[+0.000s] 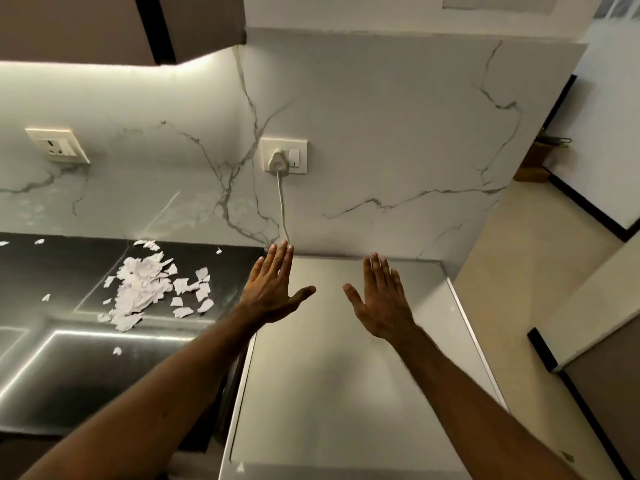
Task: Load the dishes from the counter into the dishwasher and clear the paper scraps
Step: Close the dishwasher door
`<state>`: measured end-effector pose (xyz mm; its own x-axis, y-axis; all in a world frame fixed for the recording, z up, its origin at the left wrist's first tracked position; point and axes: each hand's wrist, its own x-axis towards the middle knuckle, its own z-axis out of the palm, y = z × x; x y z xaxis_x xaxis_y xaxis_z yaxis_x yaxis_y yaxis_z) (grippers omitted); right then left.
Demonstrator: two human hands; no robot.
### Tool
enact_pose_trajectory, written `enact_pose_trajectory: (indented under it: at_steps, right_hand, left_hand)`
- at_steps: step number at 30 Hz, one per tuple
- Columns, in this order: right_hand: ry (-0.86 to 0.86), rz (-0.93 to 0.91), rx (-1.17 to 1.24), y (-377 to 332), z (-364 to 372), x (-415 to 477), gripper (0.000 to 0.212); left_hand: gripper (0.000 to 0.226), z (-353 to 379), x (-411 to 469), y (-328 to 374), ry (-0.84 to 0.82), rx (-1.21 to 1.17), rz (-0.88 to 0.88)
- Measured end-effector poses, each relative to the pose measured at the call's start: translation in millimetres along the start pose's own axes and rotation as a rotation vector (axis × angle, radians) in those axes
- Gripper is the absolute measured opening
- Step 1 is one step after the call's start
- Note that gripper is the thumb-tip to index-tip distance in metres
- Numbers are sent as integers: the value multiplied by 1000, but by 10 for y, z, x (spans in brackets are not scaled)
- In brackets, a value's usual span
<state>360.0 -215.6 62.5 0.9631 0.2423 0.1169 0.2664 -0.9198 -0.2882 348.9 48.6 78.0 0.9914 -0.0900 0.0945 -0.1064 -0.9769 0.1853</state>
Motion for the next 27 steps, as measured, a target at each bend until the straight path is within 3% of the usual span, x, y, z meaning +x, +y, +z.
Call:
enact_pose_trajectory:
  at_steps: [9,15,27]
  right_hand:
    - [11,-37,-17,-108,-223,818,85]
    - [26,-43,-31,-47,-314,1207,85]
    - [-11,3,-24,59,-263,1444,88]
  left_hand:
    - [116,-422,1192,-123,-111,-3,-24]
    - [118,-631,1885,-120,-85,-48,23]
    - [115,-487,2162,-204,10,-84,83]
